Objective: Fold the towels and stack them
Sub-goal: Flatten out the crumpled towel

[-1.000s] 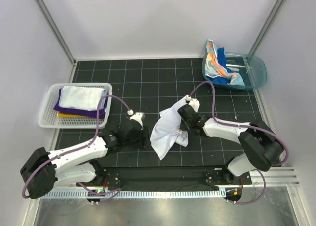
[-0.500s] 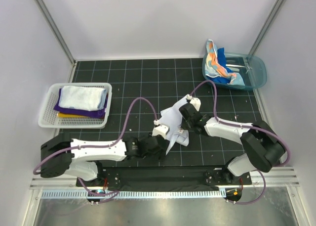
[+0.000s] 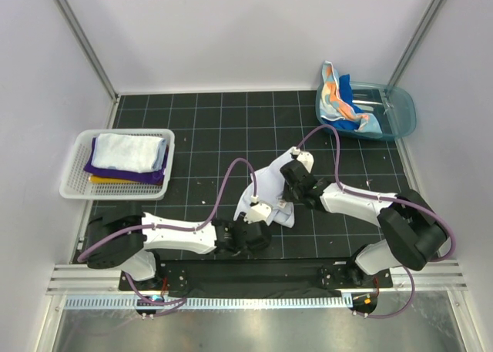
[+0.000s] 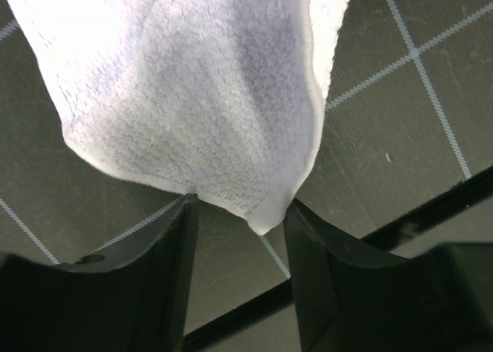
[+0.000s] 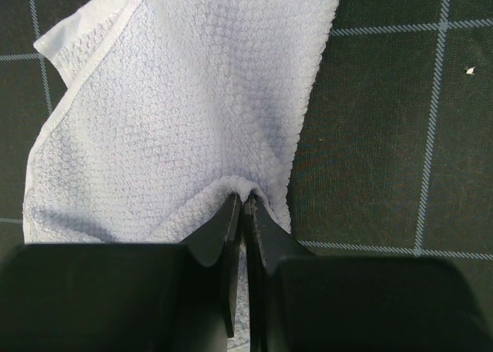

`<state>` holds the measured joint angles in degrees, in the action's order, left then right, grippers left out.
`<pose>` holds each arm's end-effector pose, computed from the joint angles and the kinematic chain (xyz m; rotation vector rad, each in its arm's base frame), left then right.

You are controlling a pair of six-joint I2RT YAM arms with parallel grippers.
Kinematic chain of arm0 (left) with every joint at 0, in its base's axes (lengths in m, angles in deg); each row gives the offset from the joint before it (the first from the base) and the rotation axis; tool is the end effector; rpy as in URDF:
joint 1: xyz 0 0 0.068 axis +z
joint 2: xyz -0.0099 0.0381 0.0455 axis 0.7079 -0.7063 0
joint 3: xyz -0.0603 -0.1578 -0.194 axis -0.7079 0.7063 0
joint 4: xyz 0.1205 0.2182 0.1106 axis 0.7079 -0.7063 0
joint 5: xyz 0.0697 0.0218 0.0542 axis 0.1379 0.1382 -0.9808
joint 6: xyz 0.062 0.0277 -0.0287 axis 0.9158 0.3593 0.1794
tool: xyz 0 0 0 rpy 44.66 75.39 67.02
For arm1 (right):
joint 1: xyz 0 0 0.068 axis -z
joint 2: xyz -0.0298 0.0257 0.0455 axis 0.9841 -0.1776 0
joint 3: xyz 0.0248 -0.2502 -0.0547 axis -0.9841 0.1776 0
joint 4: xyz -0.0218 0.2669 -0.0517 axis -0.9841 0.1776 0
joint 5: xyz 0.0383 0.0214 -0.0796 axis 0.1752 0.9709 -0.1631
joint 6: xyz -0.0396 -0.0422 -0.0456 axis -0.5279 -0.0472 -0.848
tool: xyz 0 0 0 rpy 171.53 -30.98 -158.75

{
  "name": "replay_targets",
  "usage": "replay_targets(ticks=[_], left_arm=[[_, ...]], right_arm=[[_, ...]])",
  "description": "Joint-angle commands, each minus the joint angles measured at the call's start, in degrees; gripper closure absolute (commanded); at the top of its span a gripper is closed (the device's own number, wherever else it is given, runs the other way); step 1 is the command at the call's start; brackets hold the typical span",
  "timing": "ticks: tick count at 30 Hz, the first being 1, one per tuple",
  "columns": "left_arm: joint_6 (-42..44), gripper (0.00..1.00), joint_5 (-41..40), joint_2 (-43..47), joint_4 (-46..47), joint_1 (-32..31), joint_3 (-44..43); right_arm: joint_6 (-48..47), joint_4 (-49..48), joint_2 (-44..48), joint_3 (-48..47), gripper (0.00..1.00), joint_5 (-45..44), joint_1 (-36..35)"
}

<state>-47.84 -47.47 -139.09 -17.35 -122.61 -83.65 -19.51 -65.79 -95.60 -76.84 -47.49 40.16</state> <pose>0.0891 -0.2861 0.1122 0.6395 2.4409 -0.2796 0.2415 0.1768 0.1221 0.1049 2.4447 0.2475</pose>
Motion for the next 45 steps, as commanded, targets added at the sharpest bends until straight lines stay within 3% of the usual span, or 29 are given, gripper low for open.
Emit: replay_targets(ticks=[1, 6, 9, 16, 22, 27, 34, 40, 45], left_arm=[[-0.24, 0.50, -4.95, 1.11, 3.14, -0.42, 0.54], [1.61, 0.57, -4.86, 1.55, 4.91, -0.51, 1.25], [2.14, 0.65, -5.21, 1.55, 4.99, -0.51, 1.25], [1.61, 1.00, -6.53, 3.91, 2.80, -0.51, 1.43], [1.00, 1.00, -7.15, 5.15, -2.11, -0.33, -1.64], [0.73, 1.00, -4.87, 4.62, -4.23, 1.77, -4.19], [2.31, 1.00, 2.69, 5.06, -3.88, 7.66, -6.57], [3.81, 1.00, 7.00, 4.89, -4.41, 12.13, -8.85], [4.86, 1.00, 9.98, 5.15, -5.11, 15.66, -10.34]], right_arm=[[-0.90, -0.20, 2.34, -0.33, 0.88, 0.05, 0.24], [-0.99, -0.12, 2.08, -0.51, 0.88, 0.05, 0.24], [-0.91, -0.29, 1.81, -0.51, 0.88, 0.32, 0.33], [-1.61, 0.85, 3.74, -0.42, 0.83, 1.28, 0.24], [-2.84, 3.92, 9.80, -0.68, 0.61, 2.95, 0.15], [-3.45, 7.00, 15.34, 0.20, 0.52, 3.92, 0.15], [-4.42, 12.18, 25.36, 2.57, 0.52, 3.05, -0.29], [-2.58, 9.48, 28.26, 7.13, 0.59, 3.13, -0.29], [-3.27, 6.66, 30.46, 10.91, 0.59, 5.05, -0.37]])
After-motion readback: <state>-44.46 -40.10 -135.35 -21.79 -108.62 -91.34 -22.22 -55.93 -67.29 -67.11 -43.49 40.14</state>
